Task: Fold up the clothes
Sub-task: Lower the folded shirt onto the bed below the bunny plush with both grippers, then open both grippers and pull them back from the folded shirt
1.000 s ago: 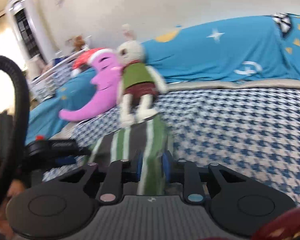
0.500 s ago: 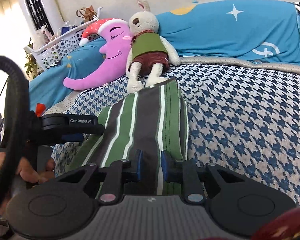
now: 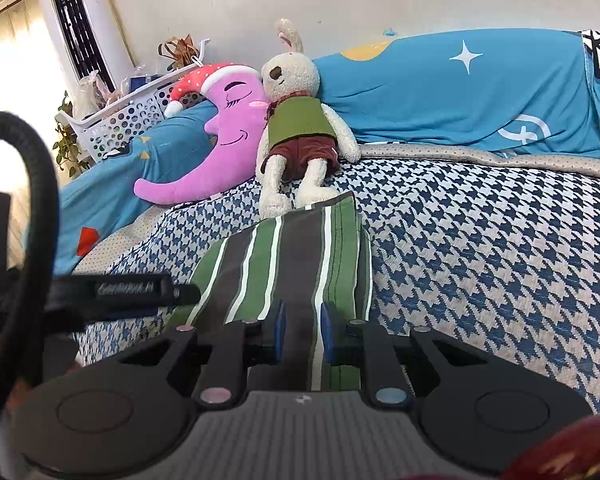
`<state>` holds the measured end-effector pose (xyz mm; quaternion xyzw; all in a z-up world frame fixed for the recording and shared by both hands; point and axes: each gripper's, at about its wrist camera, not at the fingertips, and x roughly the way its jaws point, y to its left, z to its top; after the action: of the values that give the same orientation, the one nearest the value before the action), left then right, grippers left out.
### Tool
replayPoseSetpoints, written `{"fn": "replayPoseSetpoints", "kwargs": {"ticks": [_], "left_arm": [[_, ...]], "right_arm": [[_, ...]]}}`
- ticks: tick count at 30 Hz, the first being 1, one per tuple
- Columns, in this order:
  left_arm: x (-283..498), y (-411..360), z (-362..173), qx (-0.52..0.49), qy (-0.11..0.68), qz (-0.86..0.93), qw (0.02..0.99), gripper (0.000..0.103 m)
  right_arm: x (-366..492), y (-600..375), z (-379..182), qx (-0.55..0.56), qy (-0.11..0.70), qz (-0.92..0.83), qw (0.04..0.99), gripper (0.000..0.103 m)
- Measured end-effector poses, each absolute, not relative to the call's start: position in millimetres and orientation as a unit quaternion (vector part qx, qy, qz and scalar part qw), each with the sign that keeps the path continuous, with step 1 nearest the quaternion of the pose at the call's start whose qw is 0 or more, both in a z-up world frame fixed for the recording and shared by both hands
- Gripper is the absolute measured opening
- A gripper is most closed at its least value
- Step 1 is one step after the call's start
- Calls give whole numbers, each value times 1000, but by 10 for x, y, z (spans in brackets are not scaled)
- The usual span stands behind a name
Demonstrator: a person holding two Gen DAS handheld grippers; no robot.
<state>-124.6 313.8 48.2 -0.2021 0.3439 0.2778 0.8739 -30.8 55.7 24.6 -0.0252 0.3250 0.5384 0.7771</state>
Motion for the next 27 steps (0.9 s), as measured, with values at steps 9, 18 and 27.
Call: {"fn": "replayPoseSetpoints", "kwargs": {"ticks": [9,18,27], "left_arm": [[-1399,2826,342,-194,375,255,870,69],[-1394,2723,211,-182,386,255,868,77],[-1384,2724,220,-178,389,265,864,85]], "right_arm": [[-217,662,203,-23,321,542,777,18],[-106,833,-3,-40,339,529,777,18],[-139,801,96,-36,344,524,778,19]]}}
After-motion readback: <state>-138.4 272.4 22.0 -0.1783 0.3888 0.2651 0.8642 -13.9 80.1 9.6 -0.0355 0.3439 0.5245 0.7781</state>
